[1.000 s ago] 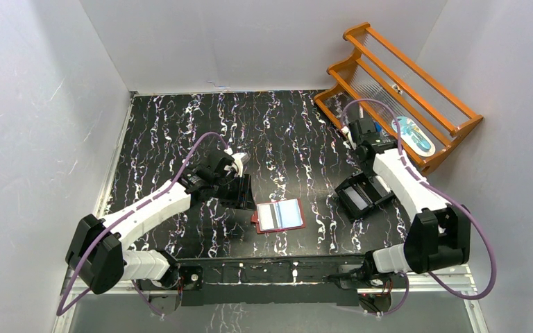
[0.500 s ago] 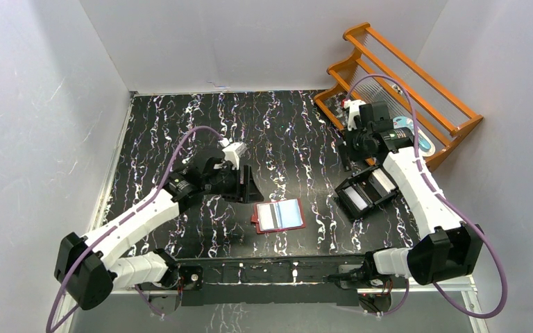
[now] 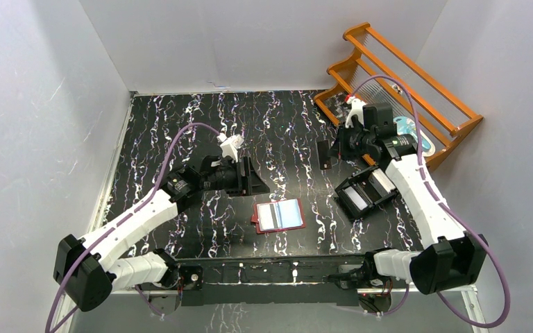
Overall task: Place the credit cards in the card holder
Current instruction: Place the credit card in the card box, then pick up the credit card from the card box, then pass from the right arm to the left
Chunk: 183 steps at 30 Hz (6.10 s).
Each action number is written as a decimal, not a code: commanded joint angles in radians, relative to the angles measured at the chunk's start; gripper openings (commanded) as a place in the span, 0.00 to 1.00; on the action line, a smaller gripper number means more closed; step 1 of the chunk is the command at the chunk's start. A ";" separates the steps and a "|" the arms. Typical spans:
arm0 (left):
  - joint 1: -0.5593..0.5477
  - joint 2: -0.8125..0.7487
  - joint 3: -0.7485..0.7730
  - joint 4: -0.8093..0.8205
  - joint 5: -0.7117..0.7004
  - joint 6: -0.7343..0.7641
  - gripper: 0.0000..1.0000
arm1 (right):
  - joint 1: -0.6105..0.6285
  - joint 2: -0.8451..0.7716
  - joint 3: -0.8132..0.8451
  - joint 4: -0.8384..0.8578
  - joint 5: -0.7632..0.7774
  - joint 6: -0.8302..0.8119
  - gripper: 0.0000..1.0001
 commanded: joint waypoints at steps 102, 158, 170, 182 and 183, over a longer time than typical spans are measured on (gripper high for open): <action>-0.001 -0.156 -0.054 -0.115 -0.036 0.113 0.69 | -0.033 0.264 -0.329 0.252 0.998 -0.687 0.27; 0.000 -0.150 -0.070 -0.102 -0.014 0.055 0.70 | -0.032 0.186 -0.005 -0.225 0.829 -0.494 0.00; 0.000 -0.170 -0.013 -0.135 -0.086 -0.014 0.69 | -0.032 0.197 0.347 -0.285 0.405 -0.158 0.00; 0.000 -0.180 -0.001 0.023 -0.052 -0.153 0.63 | -0.030 0.020 -0.100 0.416 -0.475 0.435 0.00; 0.000 -0.182 -0.001 0.035 -0.054 -0.160 0.63 | -0.027 -0.002 -0.147 0.496 -0.510 0.491 0.00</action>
